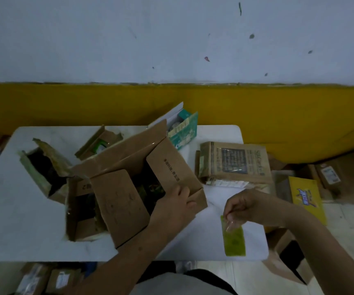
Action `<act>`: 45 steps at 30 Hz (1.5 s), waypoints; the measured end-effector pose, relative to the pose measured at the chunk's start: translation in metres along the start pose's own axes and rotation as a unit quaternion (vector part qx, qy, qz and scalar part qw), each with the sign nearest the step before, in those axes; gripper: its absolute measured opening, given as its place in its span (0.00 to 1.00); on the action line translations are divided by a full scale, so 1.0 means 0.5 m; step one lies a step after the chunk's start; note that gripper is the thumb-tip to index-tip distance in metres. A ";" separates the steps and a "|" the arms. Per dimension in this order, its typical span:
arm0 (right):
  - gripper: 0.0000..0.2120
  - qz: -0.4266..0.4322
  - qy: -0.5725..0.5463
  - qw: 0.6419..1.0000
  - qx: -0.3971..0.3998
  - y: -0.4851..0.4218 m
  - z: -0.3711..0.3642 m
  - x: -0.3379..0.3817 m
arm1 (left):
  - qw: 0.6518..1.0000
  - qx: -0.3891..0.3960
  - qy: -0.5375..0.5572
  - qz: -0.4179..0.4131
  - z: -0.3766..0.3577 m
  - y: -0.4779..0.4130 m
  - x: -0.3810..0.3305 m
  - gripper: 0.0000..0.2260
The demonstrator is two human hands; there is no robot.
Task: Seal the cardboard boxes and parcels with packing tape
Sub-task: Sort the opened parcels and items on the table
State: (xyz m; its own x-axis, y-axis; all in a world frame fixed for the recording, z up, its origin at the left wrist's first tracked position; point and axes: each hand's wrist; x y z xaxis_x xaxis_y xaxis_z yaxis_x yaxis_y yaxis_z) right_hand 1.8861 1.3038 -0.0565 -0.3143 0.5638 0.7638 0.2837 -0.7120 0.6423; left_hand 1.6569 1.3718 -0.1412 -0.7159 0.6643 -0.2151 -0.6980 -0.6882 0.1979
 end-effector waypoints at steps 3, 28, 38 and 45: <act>0.05 0.009 0.001 1.000 0.017 -0.006 0.011 -0.002 | 0.997 -0.039 0.043 0.058 -0.009 -0.010 0.004 0.10; 0.06 0.178 0.151 0.971 0.042 -0.178 -0.074 0.105 | 0.539 -0.207 0.751 0.320 -0.047 0.154 -0.229 0.25; 0.06 0.182 0.170 0.969 -0.001 -0.246 -0.044 0.079 | 0.557 -0.255 0.737 0.288 -0.005 0.118 -0.248 0.07; 0.08 0.190 0.281 0.941 -0.006 -0.254 -0.051 0.054 | 0.575 -0.276 0.717 0.280 0.009 0.106 -0.285 0.13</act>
State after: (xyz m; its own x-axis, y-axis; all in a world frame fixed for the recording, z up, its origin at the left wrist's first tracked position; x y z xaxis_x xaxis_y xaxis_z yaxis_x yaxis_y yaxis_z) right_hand 1.8186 1.3986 -0.1191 -0.6218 -0.0409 0.7821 0.4642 -0.8236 0.3259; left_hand 1.7218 1.2421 -0.0956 0.2000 -0.3586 -0.9118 0.0314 -0.9278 0.3717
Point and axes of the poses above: each hand's wrist, its own y-axis away from the middle knuckle, its own z-axis out of the back of the hand, x = y × z, and after that the axes turned 3 degrees about -y, right-handed
